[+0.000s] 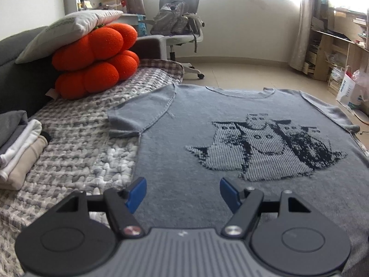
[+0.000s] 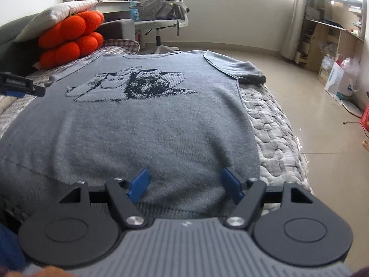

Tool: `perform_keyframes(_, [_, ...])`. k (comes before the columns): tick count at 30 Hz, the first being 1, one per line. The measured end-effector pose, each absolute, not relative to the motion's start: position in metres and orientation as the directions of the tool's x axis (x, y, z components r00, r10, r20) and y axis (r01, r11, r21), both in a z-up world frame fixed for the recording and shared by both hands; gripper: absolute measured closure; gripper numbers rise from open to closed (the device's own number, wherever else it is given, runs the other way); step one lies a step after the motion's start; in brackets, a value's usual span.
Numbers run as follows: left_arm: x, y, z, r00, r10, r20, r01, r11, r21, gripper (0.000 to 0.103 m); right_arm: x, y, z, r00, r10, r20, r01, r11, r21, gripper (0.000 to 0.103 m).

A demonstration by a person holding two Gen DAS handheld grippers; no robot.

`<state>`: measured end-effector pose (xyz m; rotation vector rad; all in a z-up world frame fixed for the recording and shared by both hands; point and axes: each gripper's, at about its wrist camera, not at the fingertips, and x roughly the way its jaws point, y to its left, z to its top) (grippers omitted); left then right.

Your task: Fold clothes

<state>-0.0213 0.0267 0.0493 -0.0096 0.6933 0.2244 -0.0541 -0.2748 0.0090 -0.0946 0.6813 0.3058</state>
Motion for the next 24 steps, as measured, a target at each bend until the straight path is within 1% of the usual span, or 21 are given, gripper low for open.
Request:
perform_keyframes(4, [-0.021,0.029,0.048,0.738,0.183,-0.65,-0.199,0.979,0.051,0.031,-0.058,-0.279,0.009,0.732,0.178,-0.658,-0.268,0.963,-0.038,0.026])
perform_keyframes(11, [-0.024,0.027,0.05,0.74,0.152,-0.655,-0.177,0.984,0.028,0.03,-0.064,-0.298,0.013,0.728,0.155,-0.668,-0.229,0.973,-0.023,0.026])
perform_keyframes(14, [-0.025,0.026,0.051,0.741,0.143,-0.657,-0.169,0.985,0.024,0.03,-0.063,-0.307,0.019,0.736,0.157,-0.659,-0.216,0.976,-0.009,0.026])
perform_keyframes(17, [-0.025,0.023,0.051,0.744,0.157,-0.649,-0.169,0.985,0.045,0.028,-0.057,-0.312,0.024,0.742,0.192,-0.642,-0.235,0.972,0.019,0.026])
perform_keyframes(19, [-0.022,0.022,0.049,0.736,0.148,-0.661,-0.166,0.985,0.037,0.028,-0.048,-0.31,0.027,0.744,0.227,-0.629,-0.249,0.967,0.053,0.026])
perform_keyframes(21, [-0.02,0.02,0.048,0.734,0.13,-0.667,-0.152,0.988,0.026,0.028,-0.034,-0.304,0.03,0.74,0.277,-0.612,-0.277,0.956,0.098,0.026])
perform_keyframes(24, [-0.016,0.014,0.045,0.729,0.145,-0.669,-0.143,0.988,0.057,0.028,-0.007,-0.285,0.034,0.718,0.371,-0.59,-0.35,0.924,0.155,0.026])
